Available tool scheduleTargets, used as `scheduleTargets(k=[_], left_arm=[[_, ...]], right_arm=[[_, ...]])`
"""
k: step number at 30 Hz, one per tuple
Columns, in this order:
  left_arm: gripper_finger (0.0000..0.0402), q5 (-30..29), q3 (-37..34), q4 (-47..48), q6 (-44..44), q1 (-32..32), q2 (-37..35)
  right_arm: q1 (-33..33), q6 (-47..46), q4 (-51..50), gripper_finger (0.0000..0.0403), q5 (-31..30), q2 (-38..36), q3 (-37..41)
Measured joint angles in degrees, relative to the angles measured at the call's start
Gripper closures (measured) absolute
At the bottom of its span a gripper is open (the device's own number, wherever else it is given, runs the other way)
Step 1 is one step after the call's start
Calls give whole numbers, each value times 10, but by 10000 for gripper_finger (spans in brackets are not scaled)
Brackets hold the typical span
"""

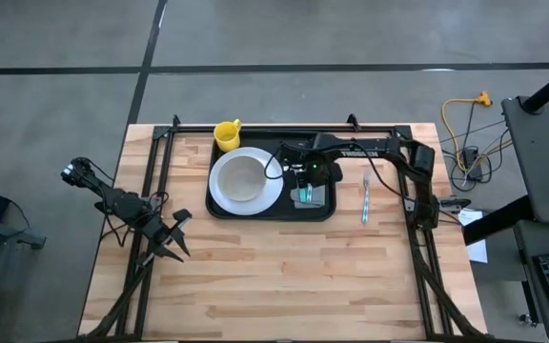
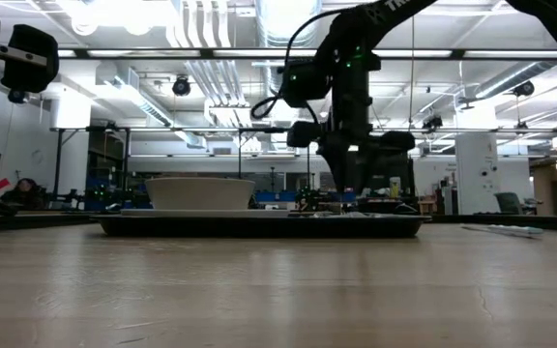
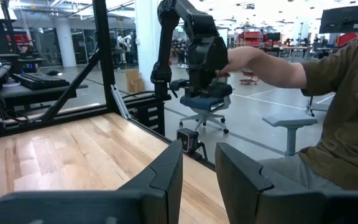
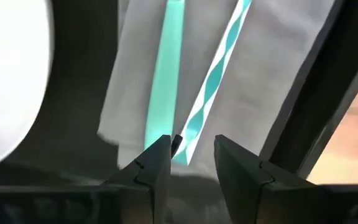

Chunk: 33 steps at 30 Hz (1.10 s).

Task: Set up tray
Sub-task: Put the white table knife to the right of the white fork on top of the gray napkin on the black tray

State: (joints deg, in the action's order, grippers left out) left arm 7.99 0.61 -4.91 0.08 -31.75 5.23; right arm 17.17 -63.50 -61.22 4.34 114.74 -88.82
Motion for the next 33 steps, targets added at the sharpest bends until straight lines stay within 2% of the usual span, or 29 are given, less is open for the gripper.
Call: scheduleTargets(k=[9, 16, 22, 28, 33], left_arm=[[324, 0, 0, 0, 0, 0, 0], [324, 0, 0, 0, 0, 0, 0], [324, 0, 0, 0, 0, 0, 0], [324, 0, 0, 0, 0, 0, 0], [324, 0, 0, 0, 0, 0, 0]], right_arm=[[-16, -82, -69, 296, -2, -24, 6], [-16, -103, -70, 298, -2, -42, 42], [-24, -130, -54, 298, -19, -94, 127], [-40, -181, 0, 298, -19, -182, 247], [-57, -236, 6, 298, -19, -256, 330]])
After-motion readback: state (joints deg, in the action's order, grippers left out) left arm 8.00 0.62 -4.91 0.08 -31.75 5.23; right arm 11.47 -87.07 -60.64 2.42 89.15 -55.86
